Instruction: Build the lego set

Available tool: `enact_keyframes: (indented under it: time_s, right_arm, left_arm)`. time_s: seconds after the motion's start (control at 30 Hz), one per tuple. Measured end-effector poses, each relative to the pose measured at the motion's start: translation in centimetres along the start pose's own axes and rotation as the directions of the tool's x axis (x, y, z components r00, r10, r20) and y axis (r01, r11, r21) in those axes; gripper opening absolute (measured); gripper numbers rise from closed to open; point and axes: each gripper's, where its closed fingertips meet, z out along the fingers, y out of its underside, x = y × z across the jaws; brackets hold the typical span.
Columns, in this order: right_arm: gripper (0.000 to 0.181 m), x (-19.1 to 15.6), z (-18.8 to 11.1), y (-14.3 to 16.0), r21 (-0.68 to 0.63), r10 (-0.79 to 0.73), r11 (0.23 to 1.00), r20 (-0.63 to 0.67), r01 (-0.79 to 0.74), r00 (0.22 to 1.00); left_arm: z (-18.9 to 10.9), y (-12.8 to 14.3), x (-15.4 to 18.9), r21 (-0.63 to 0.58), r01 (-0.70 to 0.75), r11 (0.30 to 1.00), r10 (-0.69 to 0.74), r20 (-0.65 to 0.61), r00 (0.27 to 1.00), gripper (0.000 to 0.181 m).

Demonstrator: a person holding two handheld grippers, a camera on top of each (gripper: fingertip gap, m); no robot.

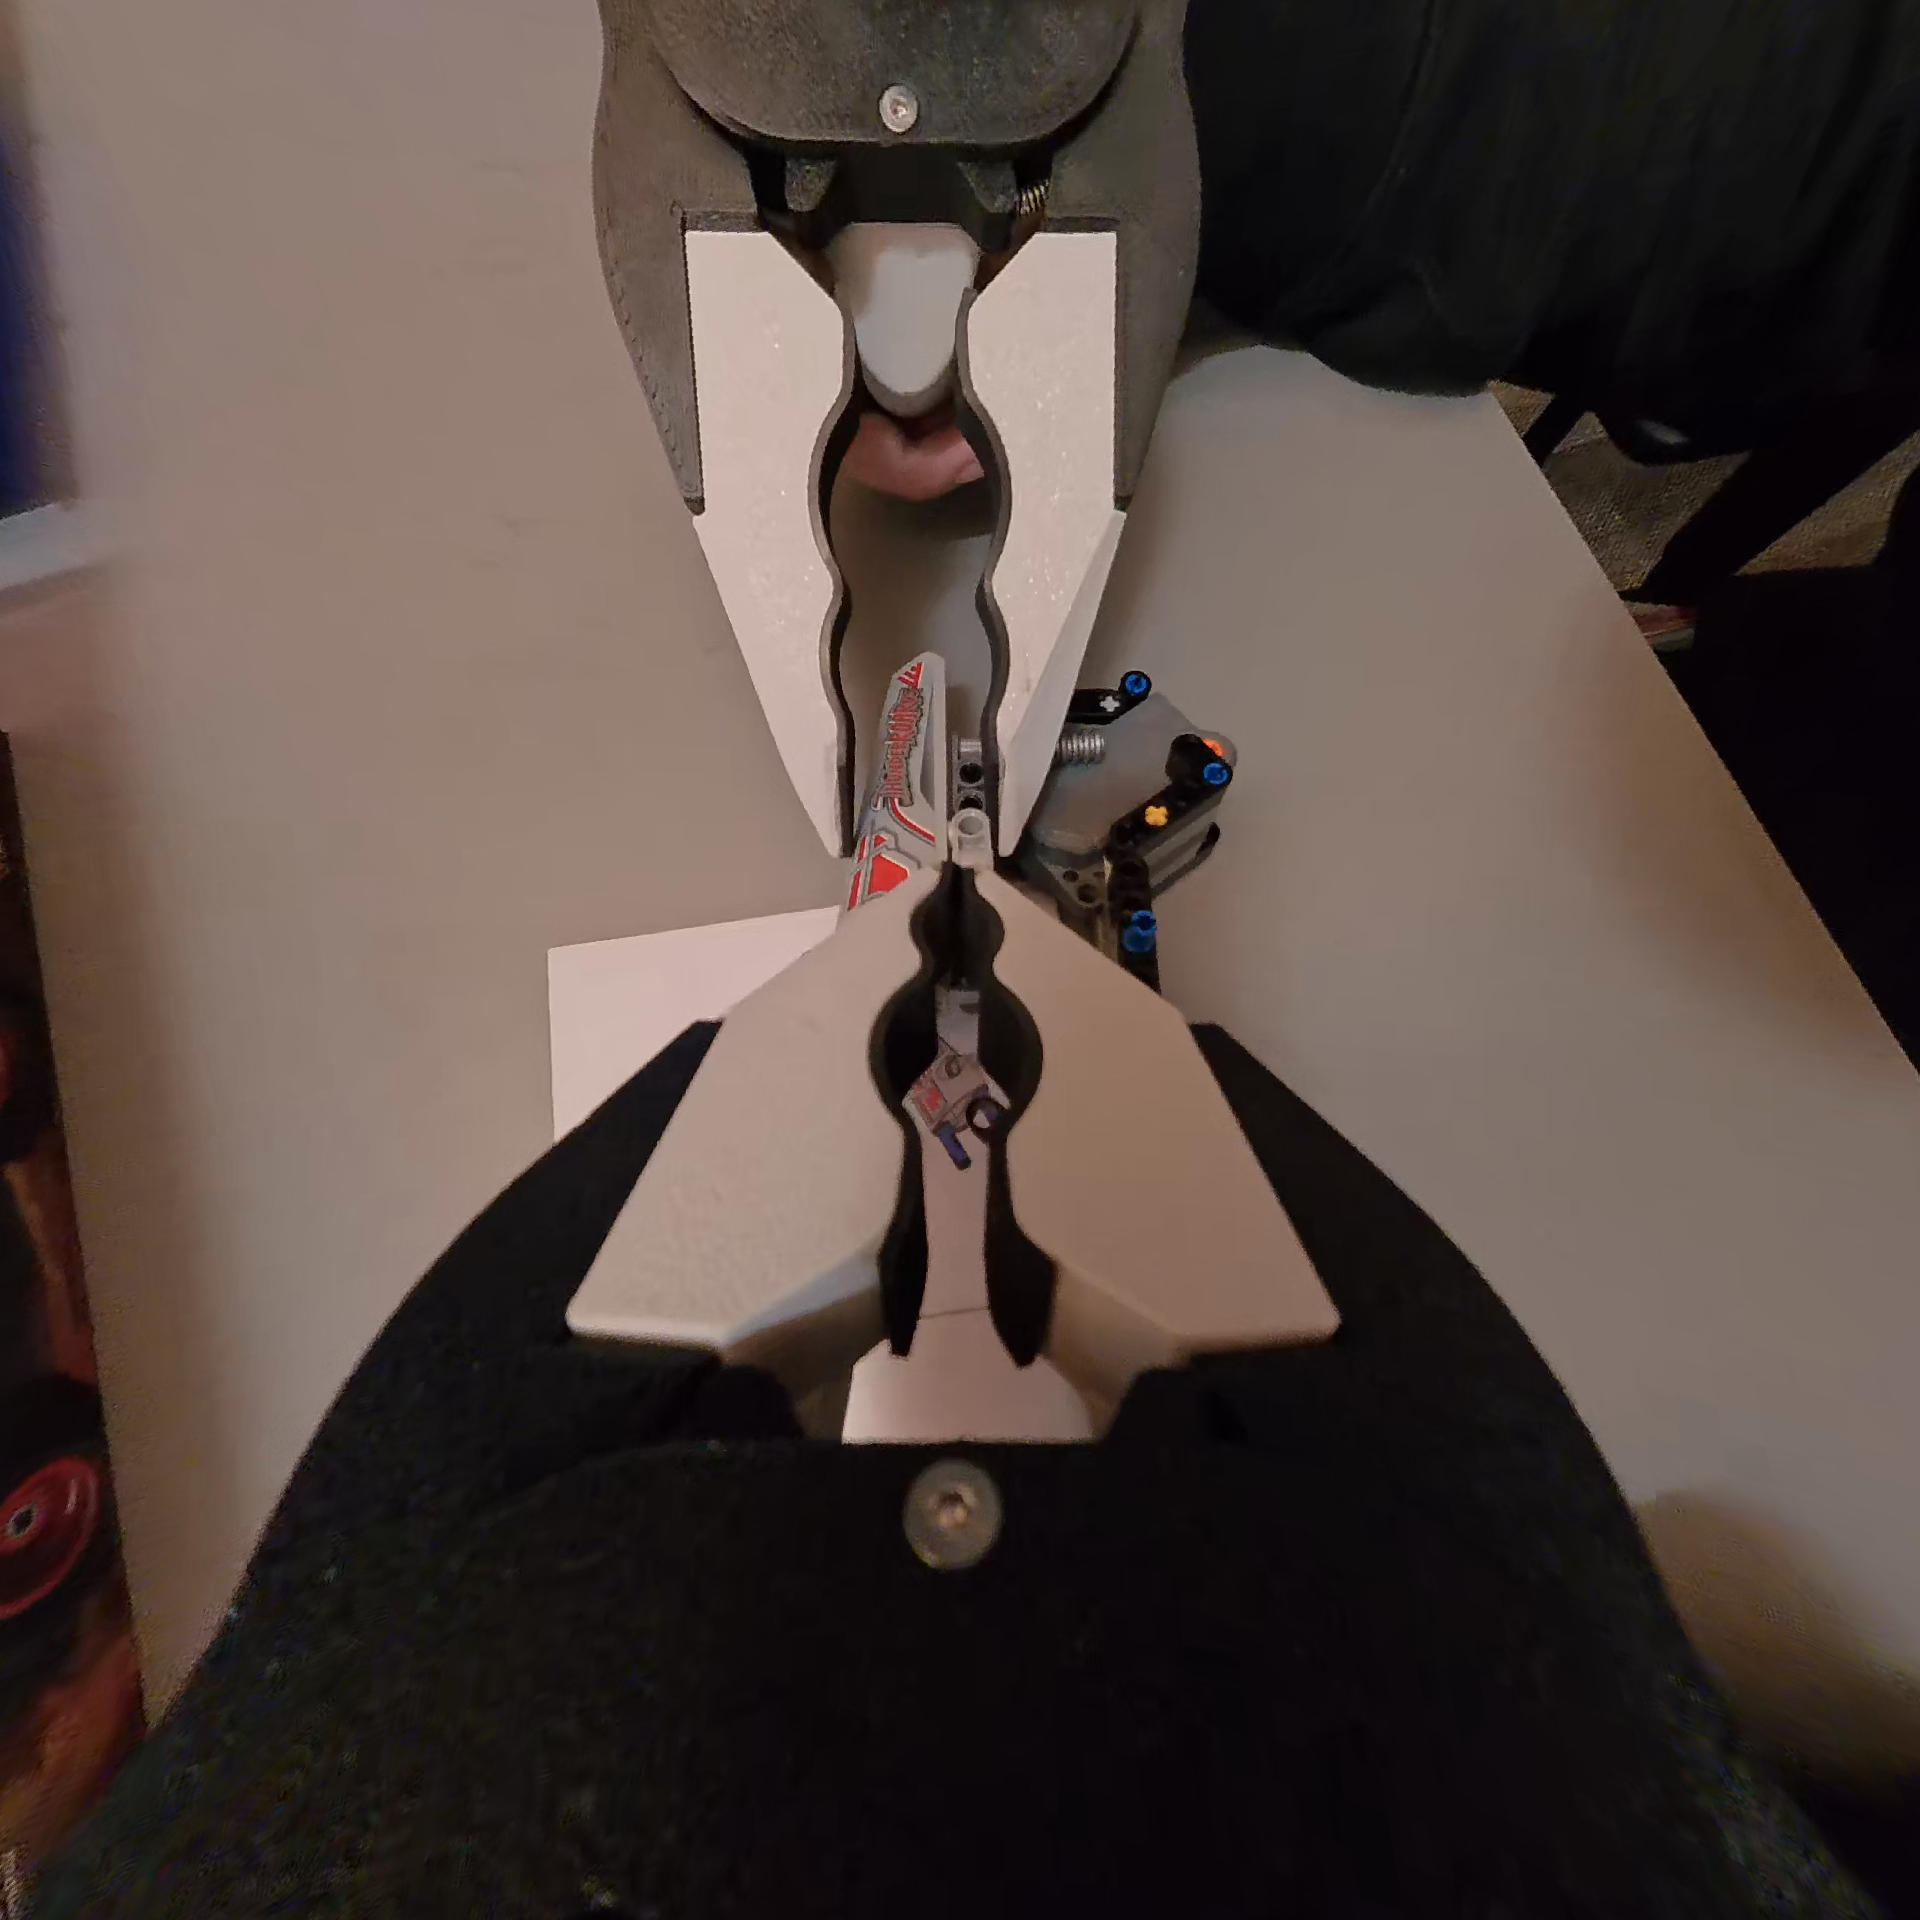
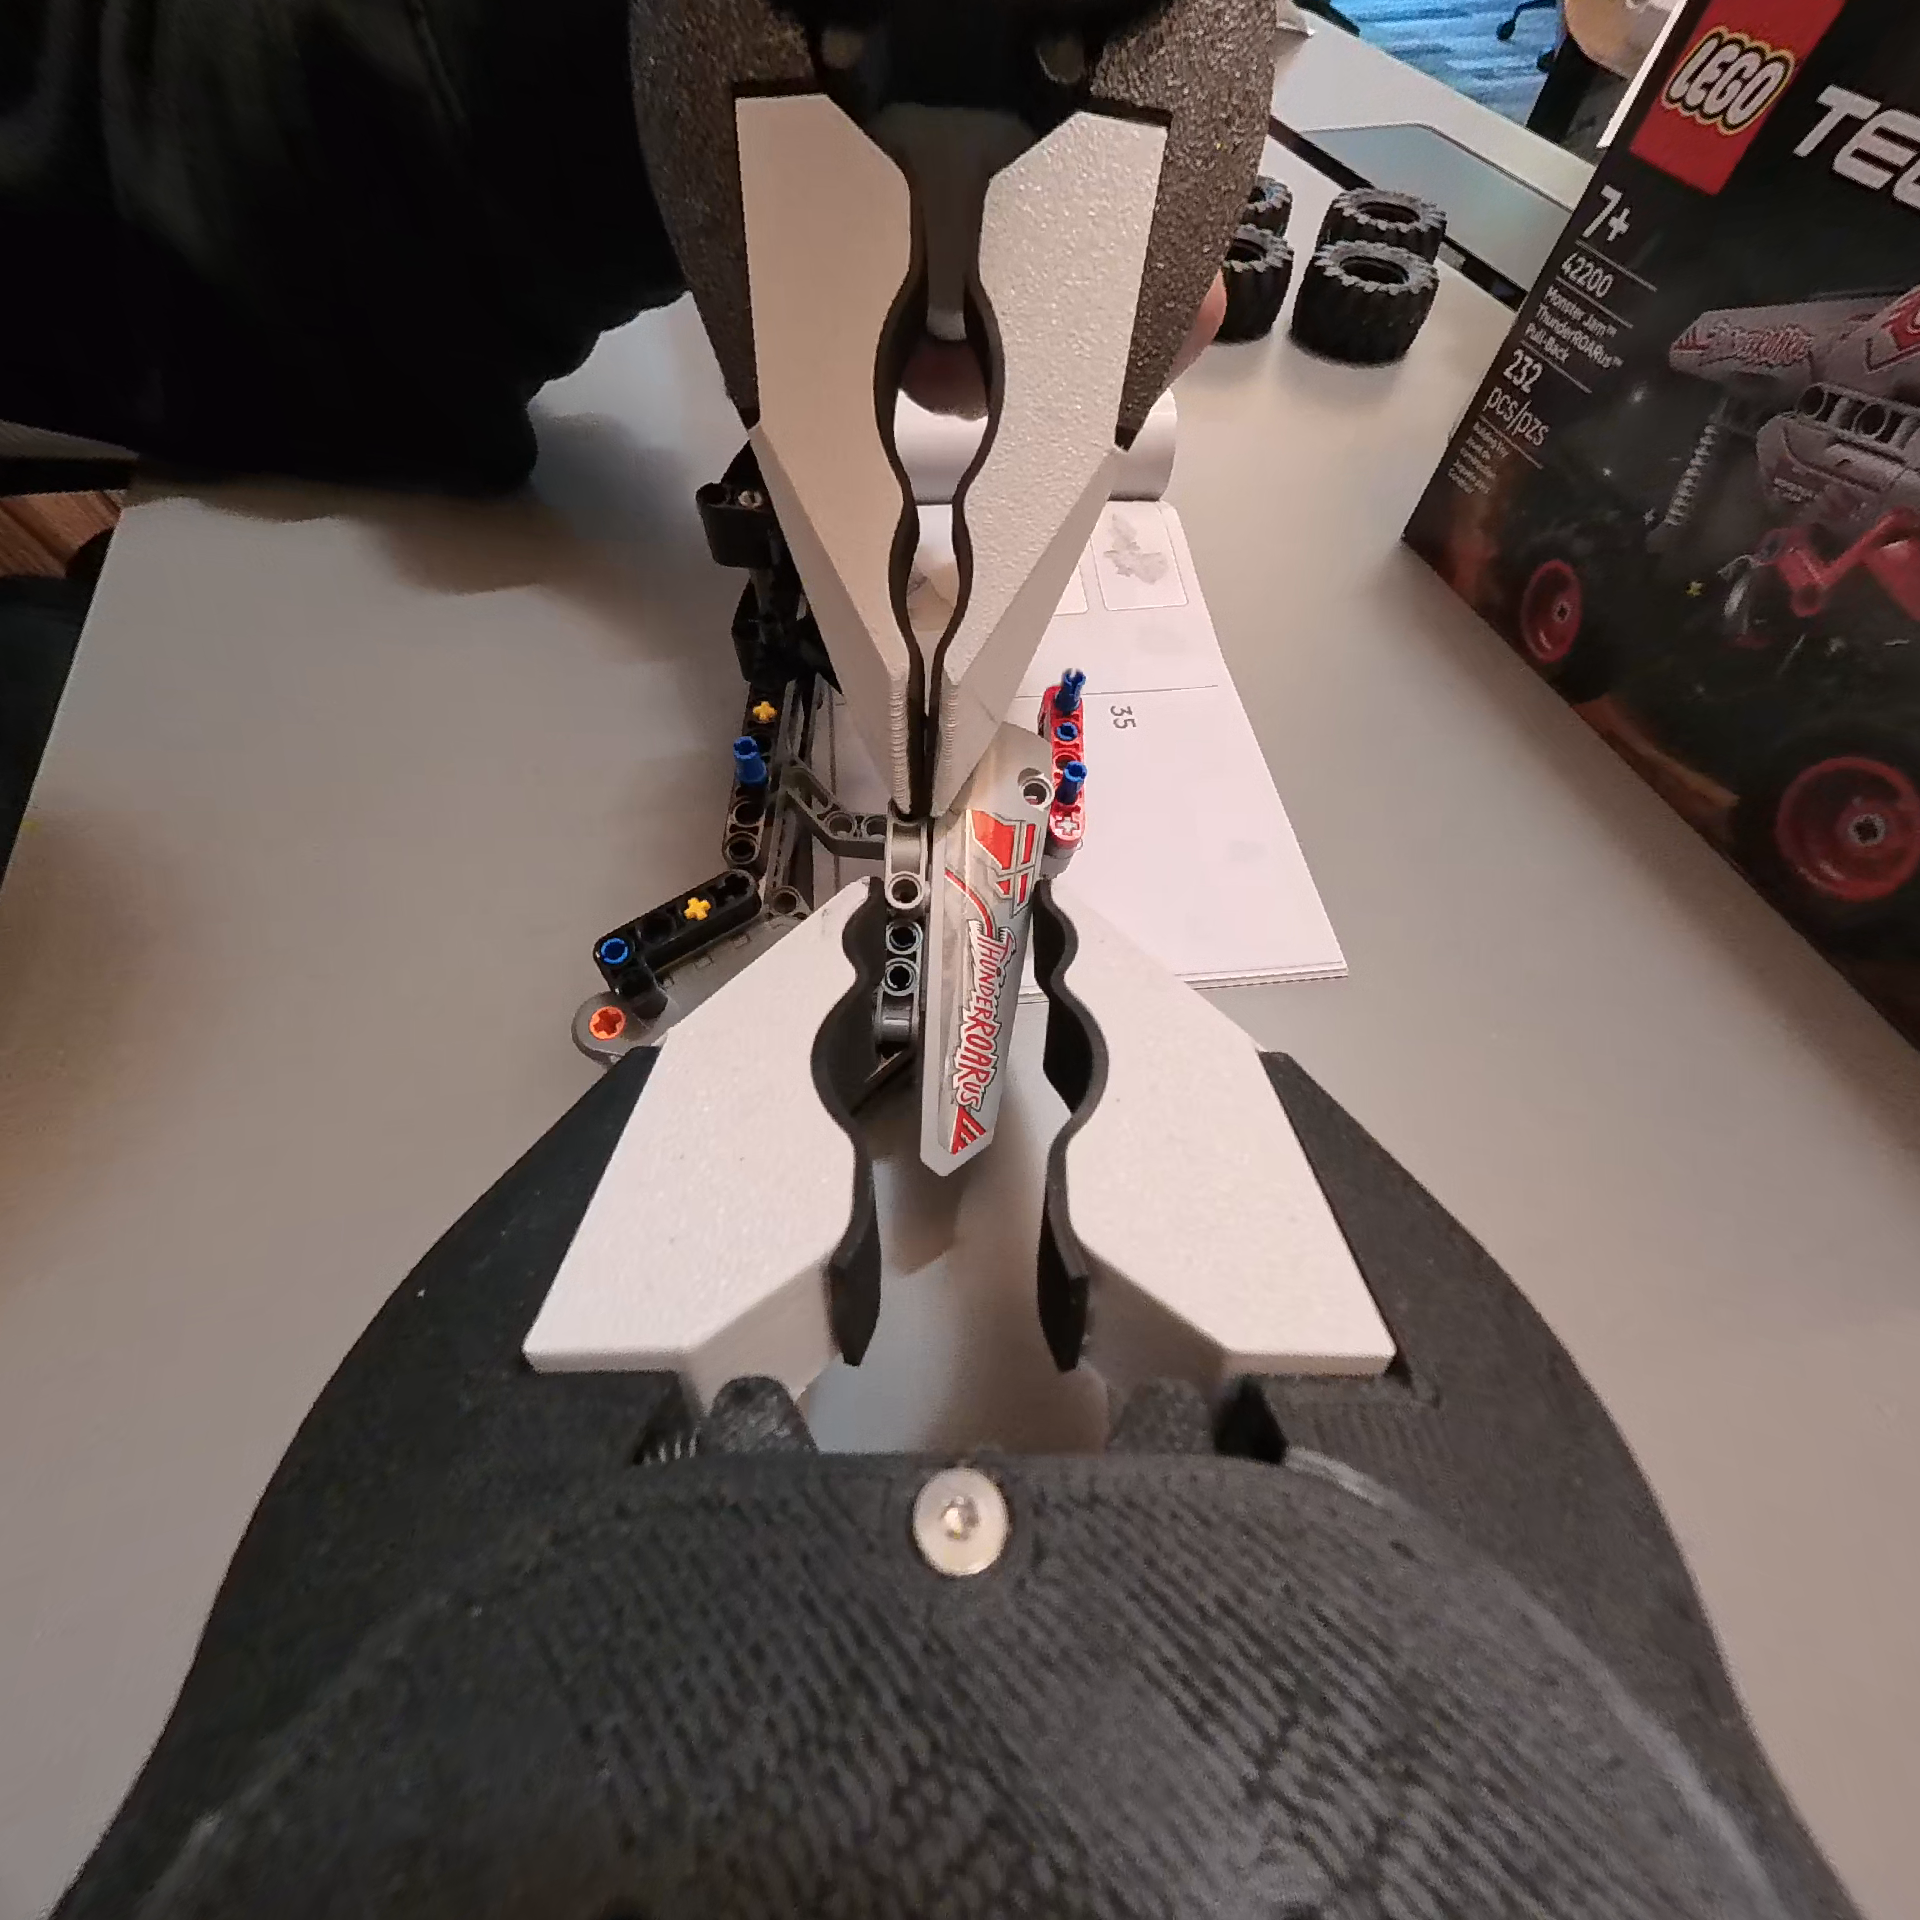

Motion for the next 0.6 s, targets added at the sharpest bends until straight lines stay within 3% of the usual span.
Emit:
enact_keyframes:
  time_s: [0.6]
  right_arm:
    - [0.025,0.11,0.22,0.03,-0.008,0.008,1.0,0.006,-0.008,1.0]
  left_arm:
    - [-0.26,0.31,-0.14,-0.039,-0.012,0.999,0.014,0.035,0.999,0.0]
